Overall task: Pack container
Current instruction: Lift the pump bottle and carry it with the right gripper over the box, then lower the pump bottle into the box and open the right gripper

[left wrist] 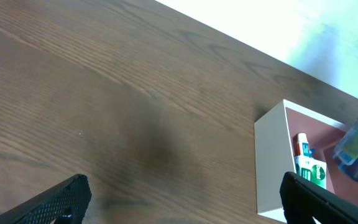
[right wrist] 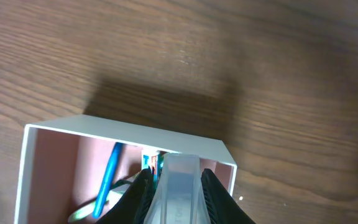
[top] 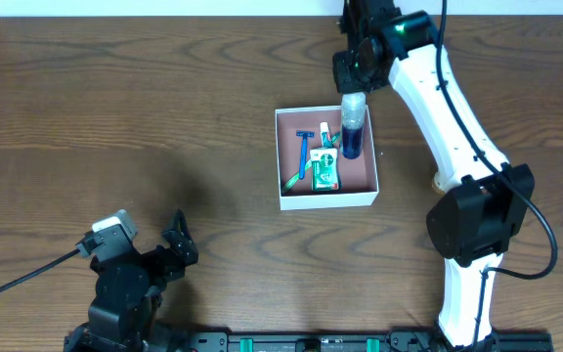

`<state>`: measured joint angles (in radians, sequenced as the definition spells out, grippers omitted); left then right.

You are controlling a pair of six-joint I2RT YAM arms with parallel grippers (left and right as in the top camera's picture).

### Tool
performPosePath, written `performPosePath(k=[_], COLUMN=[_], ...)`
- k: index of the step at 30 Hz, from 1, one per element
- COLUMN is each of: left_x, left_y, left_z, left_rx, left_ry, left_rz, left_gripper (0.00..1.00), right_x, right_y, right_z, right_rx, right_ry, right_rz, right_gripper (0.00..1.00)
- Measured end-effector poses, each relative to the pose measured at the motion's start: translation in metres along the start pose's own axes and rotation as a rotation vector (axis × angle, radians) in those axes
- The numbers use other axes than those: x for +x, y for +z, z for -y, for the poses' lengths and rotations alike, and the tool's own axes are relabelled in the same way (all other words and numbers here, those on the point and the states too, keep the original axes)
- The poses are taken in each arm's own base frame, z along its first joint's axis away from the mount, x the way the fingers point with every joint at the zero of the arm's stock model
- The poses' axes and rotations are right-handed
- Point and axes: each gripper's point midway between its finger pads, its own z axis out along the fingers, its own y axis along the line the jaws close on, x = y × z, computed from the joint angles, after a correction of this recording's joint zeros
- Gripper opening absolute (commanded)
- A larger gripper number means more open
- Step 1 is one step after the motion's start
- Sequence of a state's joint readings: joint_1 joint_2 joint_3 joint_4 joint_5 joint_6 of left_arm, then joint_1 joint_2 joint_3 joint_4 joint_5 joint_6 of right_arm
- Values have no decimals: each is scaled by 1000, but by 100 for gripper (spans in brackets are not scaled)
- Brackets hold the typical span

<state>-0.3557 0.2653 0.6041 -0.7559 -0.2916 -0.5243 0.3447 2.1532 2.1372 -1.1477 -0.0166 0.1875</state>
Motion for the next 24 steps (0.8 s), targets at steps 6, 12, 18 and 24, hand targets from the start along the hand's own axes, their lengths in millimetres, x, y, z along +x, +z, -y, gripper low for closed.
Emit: performPosePath(k=[6,12,18,24], left_x=[0,0,0,0], left_y=[0,0,0,0], left_z=[0,0,0,0], left_rx=[0,0,0,0], left_ry=[0,0,0,0], left_rz=[0,0,0,0], left_gripper=[98,98,98,98], right_x=[2,-1,0,5], right_y=[9,9,13,18], right_z=[2,3,2,2], right_rx=[8,17,26,28], right_ry=[0,0,-7,-8], right_rz=[-3,13,14,1], right_gripper=[19,20,23,26])
